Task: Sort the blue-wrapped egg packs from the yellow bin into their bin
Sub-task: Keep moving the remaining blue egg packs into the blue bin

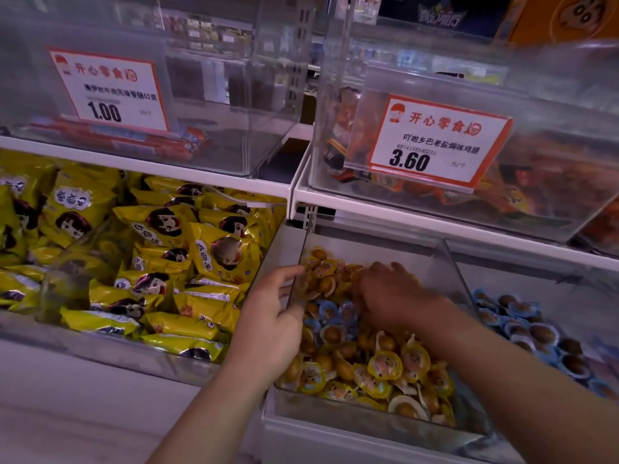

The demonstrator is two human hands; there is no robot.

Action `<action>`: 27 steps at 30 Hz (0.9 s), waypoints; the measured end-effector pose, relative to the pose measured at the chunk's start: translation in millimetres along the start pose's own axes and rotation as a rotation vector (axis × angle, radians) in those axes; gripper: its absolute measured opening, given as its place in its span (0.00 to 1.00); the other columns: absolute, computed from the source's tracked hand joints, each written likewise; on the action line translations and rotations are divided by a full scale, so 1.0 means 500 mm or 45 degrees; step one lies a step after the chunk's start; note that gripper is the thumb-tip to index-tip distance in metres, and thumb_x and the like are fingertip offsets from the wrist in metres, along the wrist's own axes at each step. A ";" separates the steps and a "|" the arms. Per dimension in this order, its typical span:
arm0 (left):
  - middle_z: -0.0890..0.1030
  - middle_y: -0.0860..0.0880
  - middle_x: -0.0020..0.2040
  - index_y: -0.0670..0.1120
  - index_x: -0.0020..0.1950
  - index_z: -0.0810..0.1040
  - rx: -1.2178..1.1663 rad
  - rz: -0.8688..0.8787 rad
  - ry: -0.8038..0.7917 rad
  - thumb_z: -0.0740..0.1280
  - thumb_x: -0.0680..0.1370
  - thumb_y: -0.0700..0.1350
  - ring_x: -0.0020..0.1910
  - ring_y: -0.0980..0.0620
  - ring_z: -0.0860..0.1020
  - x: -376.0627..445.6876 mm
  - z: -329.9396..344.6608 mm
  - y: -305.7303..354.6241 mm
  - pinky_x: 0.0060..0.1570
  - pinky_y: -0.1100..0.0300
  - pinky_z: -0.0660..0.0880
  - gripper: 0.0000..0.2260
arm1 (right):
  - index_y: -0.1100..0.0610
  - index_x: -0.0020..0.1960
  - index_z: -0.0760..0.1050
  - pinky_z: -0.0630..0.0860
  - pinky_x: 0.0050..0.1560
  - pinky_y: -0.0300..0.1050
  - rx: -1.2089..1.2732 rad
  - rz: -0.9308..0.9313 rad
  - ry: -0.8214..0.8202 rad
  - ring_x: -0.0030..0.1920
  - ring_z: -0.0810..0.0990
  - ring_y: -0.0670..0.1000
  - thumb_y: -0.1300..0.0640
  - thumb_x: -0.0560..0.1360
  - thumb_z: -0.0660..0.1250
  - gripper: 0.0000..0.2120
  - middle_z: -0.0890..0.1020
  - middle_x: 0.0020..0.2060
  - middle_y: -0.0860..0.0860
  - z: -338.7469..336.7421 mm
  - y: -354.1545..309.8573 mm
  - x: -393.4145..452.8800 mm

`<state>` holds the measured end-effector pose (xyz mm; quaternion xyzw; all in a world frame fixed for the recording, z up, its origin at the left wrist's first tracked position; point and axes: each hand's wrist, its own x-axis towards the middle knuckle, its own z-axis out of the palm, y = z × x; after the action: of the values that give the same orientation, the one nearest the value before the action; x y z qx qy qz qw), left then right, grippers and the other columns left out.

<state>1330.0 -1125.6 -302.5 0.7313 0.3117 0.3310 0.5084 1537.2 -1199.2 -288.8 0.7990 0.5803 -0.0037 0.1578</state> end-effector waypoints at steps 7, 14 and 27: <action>0.80 0.57 0.59 0.54 0.65 0.76 -0.013 -0.033 0.037 0.64 0.77 0.34 0.58 0.61 0.78 0.006 0.010 0.000 0.61 0.56 0.76 0.21 | 0.52 0.51 0.80 0.62 0.73 0.61 -0.069 -0.139 0.179 0.61 0.74 0.57 0.49 0.74 0.66 0.09 0.81 0.50 0.54 0.004 -0.043 -0.007; 0.80 0.53 0.59 0.53 0.65 0.77 -0.019 -0.018 0.045 0.62 0.78 0.32 0.56 0.60 0.78 0.001 0.009 0.000 0.56 0.65 0.76 0.21 | 0.50 0.74 0.66 0.69 0.70 0.55 0.750 0.057 -0.193 0.71 0.67 0.60 0.37 0.71 0.68 0.35 0.69 0.71 0.56 0.049 -0.137 0.047; 0.76 0.59 0.64 0.58 0.66 0.75 0.076 0.038 -0.073 0.63 0.78 0.34 0.61 0.68 0.74 0.000 -0.004 -0.010 0.58 0.76 0.68 0.23 | 0.54 0.73 0.63 0.70 0.66 0.54 0.634 0.100 -0.082 0.68 0.69 0.64 0.37 0.65 0.64 0.41 0.71 0.68 0.60 0.105 -0.140 0.085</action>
<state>1328.0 -1123.1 -306.9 0.7598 0.2958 0.3082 0.4901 1495.7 -1153.8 -364.1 0.8347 0.5246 -0.1656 -0.0254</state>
